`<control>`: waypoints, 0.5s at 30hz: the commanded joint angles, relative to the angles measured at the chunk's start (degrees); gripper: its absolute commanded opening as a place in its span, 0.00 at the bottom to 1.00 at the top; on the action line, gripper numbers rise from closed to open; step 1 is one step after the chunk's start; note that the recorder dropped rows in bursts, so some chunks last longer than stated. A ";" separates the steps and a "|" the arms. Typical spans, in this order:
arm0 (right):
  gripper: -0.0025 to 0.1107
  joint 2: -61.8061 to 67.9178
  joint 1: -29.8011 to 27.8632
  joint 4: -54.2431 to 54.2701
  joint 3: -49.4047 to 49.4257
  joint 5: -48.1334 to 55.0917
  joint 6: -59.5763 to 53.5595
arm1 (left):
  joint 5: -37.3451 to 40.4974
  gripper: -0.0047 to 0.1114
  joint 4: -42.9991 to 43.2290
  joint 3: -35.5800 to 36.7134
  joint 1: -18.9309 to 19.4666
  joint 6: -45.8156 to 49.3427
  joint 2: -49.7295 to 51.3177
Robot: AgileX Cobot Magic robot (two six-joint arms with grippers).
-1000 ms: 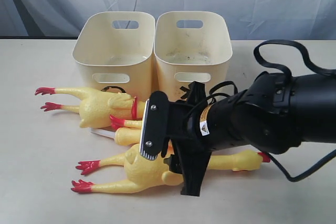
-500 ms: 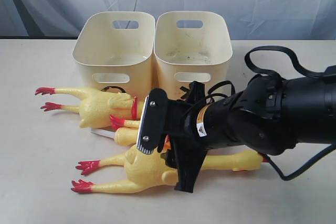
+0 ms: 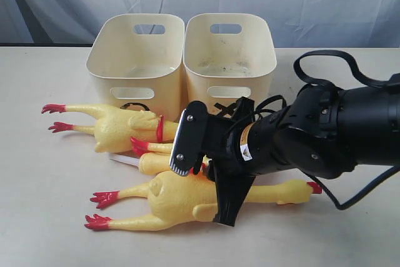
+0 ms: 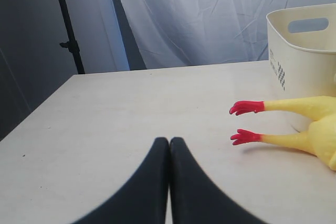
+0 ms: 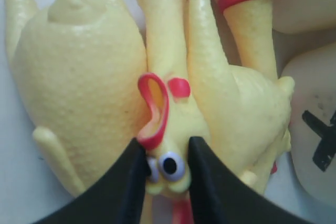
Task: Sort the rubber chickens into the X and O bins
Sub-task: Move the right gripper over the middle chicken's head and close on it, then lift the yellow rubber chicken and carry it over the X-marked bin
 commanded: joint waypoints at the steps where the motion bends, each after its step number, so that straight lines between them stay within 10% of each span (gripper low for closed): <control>1: 0.01 0.06 -0.32 -0.15 -0.27 0.50 0.31 | -0.53 0.04 -0.40 0.08 0.23 0.00 -0.35; 15: 0.01 -7.52 -0.32 0.18 -0.27 2.52 1.09 | -0.53 0.04 -0.40 0.08 0.23 0.00 -0.35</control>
